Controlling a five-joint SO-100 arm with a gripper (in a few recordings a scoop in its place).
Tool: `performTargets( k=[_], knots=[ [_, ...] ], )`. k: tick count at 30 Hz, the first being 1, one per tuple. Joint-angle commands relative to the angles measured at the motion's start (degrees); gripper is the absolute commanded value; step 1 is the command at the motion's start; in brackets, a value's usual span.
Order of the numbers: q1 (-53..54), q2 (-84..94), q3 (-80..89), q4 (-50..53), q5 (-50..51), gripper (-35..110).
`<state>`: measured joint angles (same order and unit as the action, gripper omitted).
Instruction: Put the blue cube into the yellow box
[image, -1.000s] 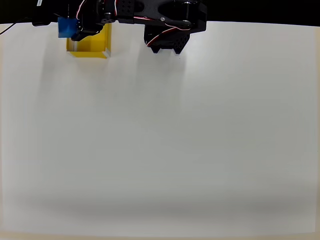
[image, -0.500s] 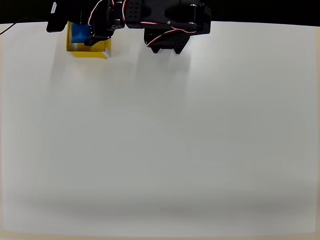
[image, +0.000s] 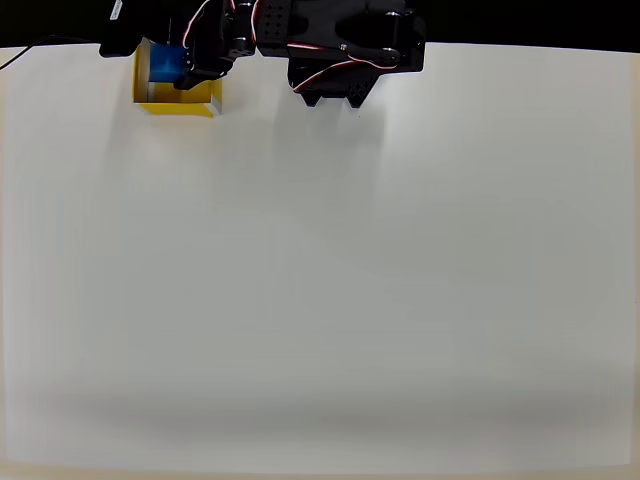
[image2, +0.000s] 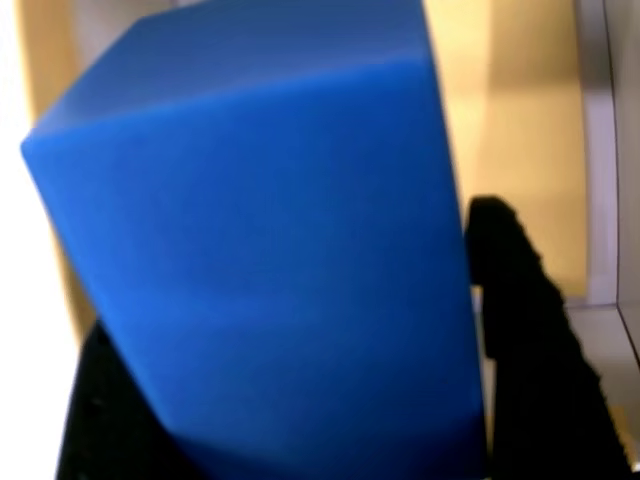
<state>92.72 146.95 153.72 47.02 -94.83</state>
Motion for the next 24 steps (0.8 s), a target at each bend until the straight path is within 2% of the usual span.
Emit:
performTargets(
  k=[1, 16, 24],
  knots=[
    [1.5, 4.0, -0.3, 0.2, -1.2, 18],
    [1.3, 5.3, 6.9, -6.5, -1.8, 19],
    [1.5, 6.9, 10.2, -9.2, -2.6, 33]
  ],
)
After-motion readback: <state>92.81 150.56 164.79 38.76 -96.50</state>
